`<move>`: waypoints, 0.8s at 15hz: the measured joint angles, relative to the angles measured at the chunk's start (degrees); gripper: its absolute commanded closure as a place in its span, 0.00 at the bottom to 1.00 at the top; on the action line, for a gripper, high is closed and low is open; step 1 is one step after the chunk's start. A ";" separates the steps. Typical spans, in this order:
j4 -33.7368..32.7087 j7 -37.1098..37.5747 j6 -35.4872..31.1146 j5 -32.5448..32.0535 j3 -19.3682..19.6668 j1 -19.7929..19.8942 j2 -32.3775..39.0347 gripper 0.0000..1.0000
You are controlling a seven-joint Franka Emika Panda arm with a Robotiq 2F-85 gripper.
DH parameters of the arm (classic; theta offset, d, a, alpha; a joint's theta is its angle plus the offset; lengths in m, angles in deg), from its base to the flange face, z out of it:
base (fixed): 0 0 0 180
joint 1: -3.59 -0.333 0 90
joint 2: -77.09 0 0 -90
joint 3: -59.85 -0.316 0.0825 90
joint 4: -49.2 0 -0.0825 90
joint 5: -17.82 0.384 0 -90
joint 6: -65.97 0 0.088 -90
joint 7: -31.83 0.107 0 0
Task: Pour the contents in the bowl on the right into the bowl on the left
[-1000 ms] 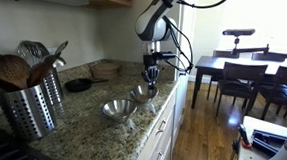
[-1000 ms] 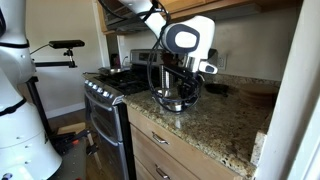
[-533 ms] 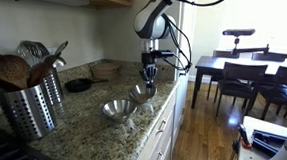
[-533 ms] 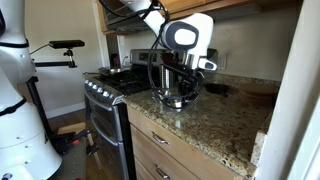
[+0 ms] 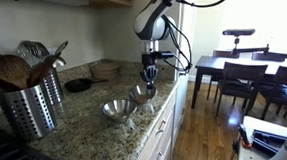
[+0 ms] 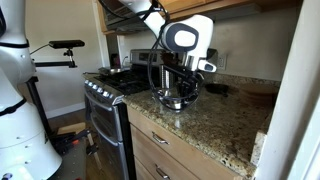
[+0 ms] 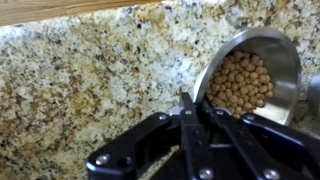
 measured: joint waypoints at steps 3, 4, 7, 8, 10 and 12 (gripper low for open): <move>0.21 0.00 0.00 -0.22 0.02 0.00 0.66 0.54; 0.21 0.00 0.00 -0.27 0.02 0.00 1.05 0.47; 0.27 0.00 0.00 -0.32 0.05 0.00 1.78 0.29; 0.27 0.00 0.00 -0.32 0.05 0.00 1.91 0.23; 0.29 0.00 0.00 -0.33 0.05 0.00 2.13 0.10; 0.29 0.00 0.00 -0.33 0.05 0.00 2.29 0.01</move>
